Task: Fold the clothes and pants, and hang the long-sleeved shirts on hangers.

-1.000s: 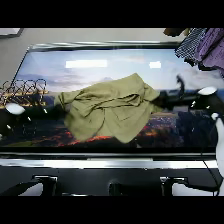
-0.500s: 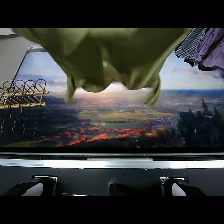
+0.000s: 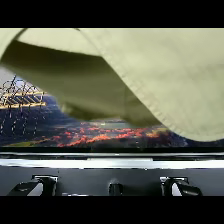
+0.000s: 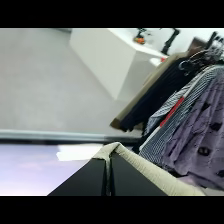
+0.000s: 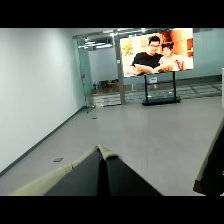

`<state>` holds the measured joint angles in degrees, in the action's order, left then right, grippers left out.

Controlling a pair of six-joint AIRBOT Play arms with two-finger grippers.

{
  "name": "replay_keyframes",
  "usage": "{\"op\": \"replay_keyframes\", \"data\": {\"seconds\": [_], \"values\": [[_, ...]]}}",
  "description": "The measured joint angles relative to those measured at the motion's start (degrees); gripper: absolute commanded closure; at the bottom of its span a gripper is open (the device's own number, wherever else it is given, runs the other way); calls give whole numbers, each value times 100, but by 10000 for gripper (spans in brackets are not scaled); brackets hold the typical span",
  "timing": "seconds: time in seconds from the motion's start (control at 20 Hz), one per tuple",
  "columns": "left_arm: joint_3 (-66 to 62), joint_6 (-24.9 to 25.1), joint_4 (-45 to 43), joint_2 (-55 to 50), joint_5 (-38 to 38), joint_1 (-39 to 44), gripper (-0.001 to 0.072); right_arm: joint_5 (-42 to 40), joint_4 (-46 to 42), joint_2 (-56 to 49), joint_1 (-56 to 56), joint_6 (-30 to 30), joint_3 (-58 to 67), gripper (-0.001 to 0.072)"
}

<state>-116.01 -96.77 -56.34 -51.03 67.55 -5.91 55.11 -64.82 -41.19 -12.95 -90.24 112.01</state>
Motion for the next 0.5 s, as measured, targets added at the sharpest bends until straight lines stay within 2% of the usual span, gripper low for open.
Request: {"op": "replay_keyframes", "data": {"seconds": [0.2,0.35,0.5], "values": [[326,-249,-341,24,317,0,688,-44,-68,-385,0,-376,15,690],[833,-313,-463,-330,330,11,688,96,706,-1292,2,-612,15,691],[1342,-125,-514,-1128,15,127,688,468,1587,-2634,177,-743,9,690]]}}
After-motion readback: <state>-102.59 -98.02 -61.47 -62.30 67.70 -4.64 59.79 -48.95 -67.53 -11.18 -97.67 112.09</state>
